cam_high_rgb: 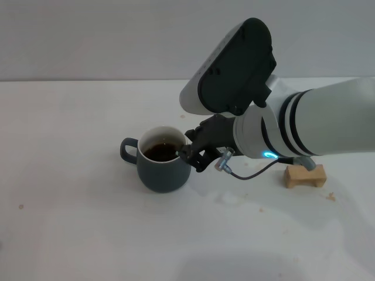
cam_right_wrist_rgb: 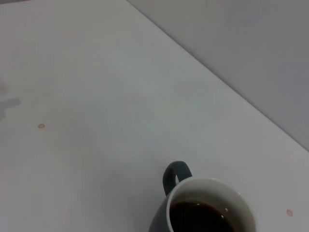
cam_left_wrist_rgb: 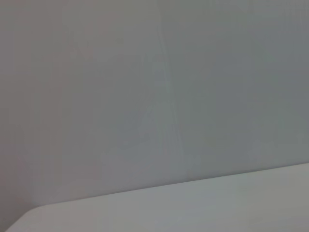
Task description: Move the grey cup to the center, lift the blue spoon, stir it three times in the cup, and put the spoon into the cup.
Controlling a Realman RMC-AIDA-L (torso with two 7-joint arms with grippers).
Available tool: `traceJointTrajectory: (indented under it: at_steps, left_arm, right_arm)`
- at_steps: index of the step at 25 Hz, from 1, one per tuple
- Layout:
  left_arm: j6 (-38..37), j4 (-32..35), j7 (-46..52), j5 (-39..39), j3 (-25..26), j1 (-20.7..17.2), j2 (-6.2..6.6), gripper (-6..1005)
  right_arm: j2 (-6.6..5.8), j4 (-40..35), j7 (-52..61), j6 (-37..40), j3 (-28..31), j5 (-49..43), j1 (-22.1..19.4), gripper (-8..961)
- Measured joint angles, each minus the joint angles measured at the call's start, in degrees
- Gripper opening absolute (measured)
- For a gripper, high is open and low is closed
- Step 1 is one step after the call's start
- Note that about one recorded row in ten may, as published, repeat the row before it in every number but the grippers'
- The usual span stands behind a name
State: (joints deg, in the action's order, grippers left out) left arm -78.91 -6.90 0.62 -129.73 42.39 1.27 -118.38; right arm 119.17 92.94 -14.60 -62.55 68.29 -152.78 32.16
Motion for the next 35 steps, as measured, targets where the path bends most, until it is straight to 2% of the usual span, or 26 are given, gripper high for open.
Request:
traceJointTrajectory:
  at_steps: [3, 5, 8, 9, 10, 11, 12, 13, 14, 15, 16, 19, 20, 21, 22, 23, 24, 25, 26, 27, 29, 30, 31, 33, 35]
  left_arm:
    - [-0.06, 0.03, 0.0, 0.0, 0.14, -0.03, 0.05, -2]
    - [-0.08, -0.03, 0.0, 0.0, 0.19, -0.04, 0.06, -2]
    - [-0.11, -0.08, 0.0, 0.0, 0.21, -0.03, 0.07, -2]
    - [-0.11, -0.05, 0.0, 0.0, 0.23, 0.02, 0.07, -2]
    - [-0.13, 0.03, 0.0, 0.0, 0.28, 0.12, 0.08, -2]
    - [-0.13, 0.03, 0.0, 0.0, 0.28, 0.12, 0.08, -2]
    - [-0.13, 0.04, 0.0, 0.0, 0.29, 0.18, 0.09, -2]
    - [-0.13, 0.05, 0.0, -0.01, 0.3, 0.22, 0.08, -2]
    - [-0.13, 0.05, 0.0, -0.01, 0.3, 0.22, 0.08, -2]
    - [-0.22, 0.05, 0.0, 0.0, 0.35, 0.21, 0.09, -2]
    - [-0.22, 0.05, 0.0, 0.0, 0.35, 0.21, 0.09, -2]
    - [-0.55, 0.04, 0.0, 0.0, 0.39, 0.06, 0.09, -2]
    - [-0.7, 0.02, 0.0, 0.0, 0.4, 0.02, 0.09, -2]
    - [-0.94, 0.03, 0.0, 0.0, 0.41, -0.04, 0.08, -2]
    - [-1.15, 0.02, 0.0, 0.0, 0.41, -0.05, 0.08, -2]
    - [-1.37, 0.04, 0.0, 0.0, 0.41, -0.06, 0.08, -2]
    - [-1.65, 0.04, 0.01, 0.0, 0.41, -0.05, 0.08, -2]
    - [-1.65, 0.04, 0.01, 0.0, 0.41, -0.05, 0.08, -2]
    - [-2.1, 0.03, 0.1, 0.0, 0.58, -0.04, 0.11, -2]
    - [-2.23, 0.04, 0.14, 0.0, 0.74, -0.04, 0.13, -2]
    - [-2.58, 0.04, 0.22, 0.0, 1.12, -0.04, 0.14, -2]
    - [-2.58, 0.04, 0.22, 0.0, 1.12, -0.04, 0.14, -2]
    - [-2.58, 0.04, 0.22, 0.0, 1.12, -0.04, 0.14, -2]
    - [-4.26, 0.04, 0.49, 0.01, 1.76, -0.09, 0.16, -2]
    - [-5.27, 0.03, 0.55, 0.0, 1.79, -0.11, 0.17, -2]
  right_arm:
    - [0.01, 0.58, 0.01, 0.34, 0.12, 0.03, -0.92, 160]
    - [0.01, 1.31, 0.02, 1.14, 0.29, 0.06, -1.75, 351]
    - [0.0, 2.36, -0.01, 3.09, 0.36, -0.2, -3.14, 390]
    - [-0.02, 3.05, -0.1, 4.58, 0.38, -0.66, -4.02, 402]
    - [-0.14, 5.05, -0.26, 9.17, 0.51, -2.55, -6.67, 415]
    - [-0.14, 5.05, -0.26, 9.17, 0.51, -2.55, -6.67, 428]
    - [-0.24, 7.51, -0.33, 16.21, 0.23, -5.69, -10.31, 441]
    - [-0.24, 7.51, -0.33, 16.21, 0.23, -5.69, -10.31, 441]
    - [-0.27, 8.64, -0.39, 20.49, -0.35, -7.6, -12.84, 441]
    - [-0.31, 10.36, -0.44, 30.28, -1.87, -11.46, -18.2, 440]
    - [-0.31, 10.36, -0.44, 30.28, -1.87, -11.46, -18.2, 440]
    - [-0.36, 10.22, -1.55, 48.73, -4.11, -14.09, -27.47, 440]
    - [-0.42, 7.04, -3.29, 63.12, -5.32, -14.2, -32.93, 440]
    - [-0.42, 7.04, -3.29, 63.12, -5.32, -14.2, -32.93, 440]
    - [-0.4, 1.24, -4.72, 77.51, -6.6, -14.22, -36.74, 440]
    - [-0.4, 1.24, -4.72, 77.51, -6.6, -14.22, -36.74, 440]
    - [-0.36, -2.83, -5.33, 85.35, -7.3, -14.23, -38.16, 440]
    - [-0.15, -11.05, -5.45, 98.19, -8.2, -13.54, -39.32, 440]
    - [-0.09, -14.16, -5.18, 101.32, -8.5, -12.68, -39.37, 441]
    - [-0.09, -14.16, -5.18, 101.32, -8.5, -12.68, -39.37, 441]
    - [-0.04, -21.93, -4.61, 109.32, -9.61, -8.7, -38.93, 441]
    - [-0.04, -29.41, -4.53, 116.06, -10.99, -4.27, -37.96, 441]
    - [-0.04, -29.41, -4.53, 116.06, -10.99, -4.27, -37.96, 441]
    - [0.02, -36.62, -4.51, 122.31, -12.58, -0.31, -36.9, 441]
    - [0.1, -46.13, -4.48, 132.86, -16.85, 7.4, -35.42, 441]
